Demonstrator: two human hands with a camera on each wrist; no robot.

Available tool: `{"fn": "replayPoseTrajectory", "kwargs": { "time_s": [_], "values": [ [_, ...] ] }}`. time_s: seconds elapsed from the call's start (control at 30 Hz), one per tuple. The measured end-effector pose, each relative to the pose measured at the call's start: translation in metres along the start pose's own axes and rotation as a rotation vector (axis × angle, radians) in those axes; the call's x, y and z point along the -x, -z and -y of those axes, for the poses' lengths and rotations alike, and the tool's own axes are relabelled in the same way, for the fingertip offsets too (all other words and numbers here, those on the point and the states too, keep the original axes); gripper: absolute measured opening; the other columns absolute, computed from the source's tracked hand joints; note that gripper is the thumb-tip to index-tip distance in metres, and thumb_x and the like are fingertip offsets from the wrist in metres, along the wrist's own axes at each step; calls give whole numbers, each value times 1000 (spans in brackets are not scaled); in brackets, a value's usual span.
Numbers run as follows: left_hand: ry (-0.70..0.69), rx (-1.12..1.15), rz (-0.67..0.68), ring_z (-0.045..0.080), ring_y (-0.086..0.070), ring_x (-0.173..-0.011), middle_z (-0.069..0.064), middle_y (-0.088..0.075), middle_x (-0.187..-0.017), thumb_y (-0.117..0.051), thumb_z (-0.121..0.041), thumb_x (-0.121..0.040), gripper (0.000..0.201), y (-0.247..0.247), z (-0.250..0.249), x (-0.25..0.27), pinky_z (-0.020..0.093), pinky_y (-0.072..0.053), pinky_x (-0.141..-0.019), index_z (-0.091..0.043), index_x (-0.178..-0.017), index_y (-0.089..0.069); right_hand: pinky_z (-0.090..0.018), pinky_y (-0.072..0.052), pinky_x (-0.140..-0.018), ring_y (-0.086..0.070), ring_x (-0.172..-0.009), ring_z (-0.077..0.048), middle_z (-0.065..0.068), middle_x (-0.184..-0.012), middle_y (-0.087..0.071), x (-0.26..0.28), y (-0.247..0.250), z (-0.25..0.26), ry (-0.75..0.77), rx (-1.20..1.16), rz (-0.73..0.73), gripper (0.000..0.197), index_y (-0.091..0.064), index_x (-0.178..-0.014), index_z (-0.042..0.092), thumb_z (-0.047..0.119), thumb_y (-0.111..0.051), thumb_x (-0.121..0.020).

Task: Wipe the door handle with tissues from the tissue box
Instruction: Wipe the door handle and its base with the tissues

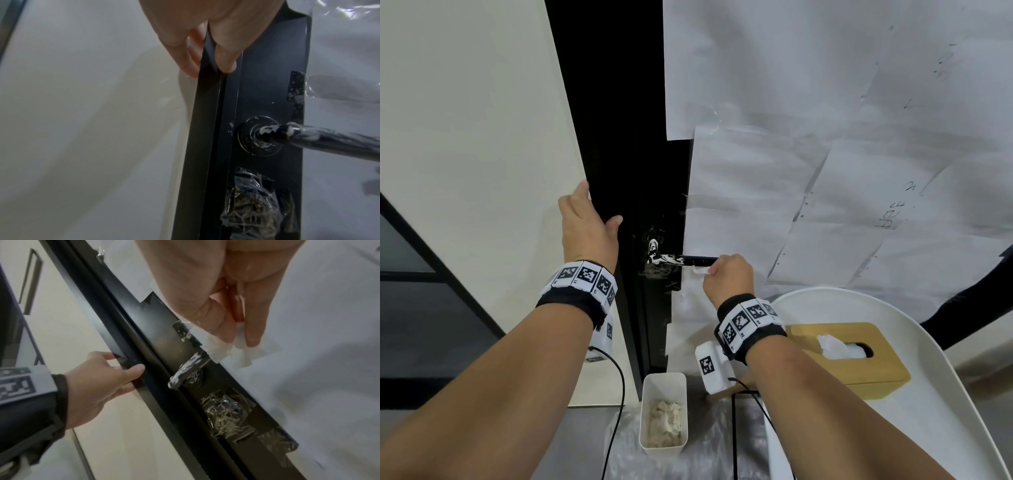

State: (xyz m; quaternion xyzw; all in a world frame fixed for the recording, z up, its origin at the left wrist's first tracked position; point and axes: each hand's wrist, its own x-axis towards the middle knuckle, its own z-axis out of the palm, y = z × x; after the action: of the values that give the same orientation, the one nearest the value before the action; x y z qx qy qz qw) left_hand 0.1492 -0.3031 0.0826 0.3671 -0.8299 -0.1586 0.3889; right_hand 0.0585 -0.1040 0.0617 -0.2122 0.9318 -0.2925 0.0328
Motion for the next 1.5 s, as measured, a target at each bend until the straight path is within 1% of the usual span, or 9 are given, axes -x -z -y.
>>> {"fn": "replayPoseTrajectory", "kwargs": {
  "time_s": [0.13,0.27,0.4,0.57,0.77,1.0,1.17,1.33,1.5],
  "values": [
    [-5,63,-5,23,-53,-94,13,-43,-120,-72,-23,-83,72,0,2,-1,34,-54,-82,-12,-140,-29,-22,-44,-81,-61,-96,-25,-11,-103,-62,2,-12,13,96,-25,-1,15,-70,-89,6,10,-56,-86],
    [-19,73,-16,24,-54,-94,13,-42,-120,-72,-22,-83,72,0,3,0,36,-55,-81,-12,-140,-29,-21,-48,-69,-58,-79,-18,-5,-90,-57,6,-5,23,148,-191,-30,10,-60,-68,10,8,-60,-78],
    [-22,104,-32,25,-56,-96,14,-41,-121,-72,-21,-83,71,1,2,2,38,-55,-81,-11,-139,-30,-15,-32,-55,-43,-66,-12,1,-82,-44,0,17,25,121,-273,-120,11,-46,-70,11,3,-52,-73],
    [3,155,-28,25,-56,-99,13,-41,-122,-73,-18,-82,69,1,1,1,37,-54,-85,-13,-138,-31,-25,-38,-68,-45,-75,-20,-6,-98,-46,-7,14,18,155,-73,-56,6,-51,-83,7,1,-51,-83],
    [49,187,-44,21,-56,-95,10,-39,-124,-73,-16,-82,64,6,-5,4,27,-50,-82,-16,-133,-34,-9,-29,-53,-49,-77,-16,-5,-93,-55,-7,1,26,244,-75,20,7,-61,-77,6,1,-56,-79],
    [-305,43,11,33,-56,-90,14,-56,-101,-63,1,-84,28,9,0,5,35,-48,-73,-5,-112,-62,-14,-31,-58,-49,-79,-14,-4,-93,-56,-13,11,29,187,-205,-33,6,-54,-78,13,13,-57,-84],
    [-379,16,71,33,-57,-91,12,-59,-99,-69,-4,-82,31,10,14,9,36,-50,-76,-5,-113,-66,-26,-44,-72,-55,-83,-18,-5,-91,-63,-17,10,34,181,-265,-9,5,-59,-88,9,13,-56,-86],
    [-426,-20,73,34,-57,-89,13,-59,-99,-71,-3,-80,33,11,19,15,38,-53,-71,-3,-113,-66,-23,-41,-72,-56,-85,-16,-3,-93,-63,-18,2,43,201,-295,-8,3,-58,-87,13,14,-55,-87],
    [-372,30,100,28,-56,-97,9,-55,-107,-68,-12,-85,31,10,17,25,33,-51,-78,-6,-115,-66,-21,-39,-69,-54,-79,-14,-1,-86,-61,-17,-4,54,247,-297,-18,3,-57,-87,12,12,-54,-87]
  ]
}}
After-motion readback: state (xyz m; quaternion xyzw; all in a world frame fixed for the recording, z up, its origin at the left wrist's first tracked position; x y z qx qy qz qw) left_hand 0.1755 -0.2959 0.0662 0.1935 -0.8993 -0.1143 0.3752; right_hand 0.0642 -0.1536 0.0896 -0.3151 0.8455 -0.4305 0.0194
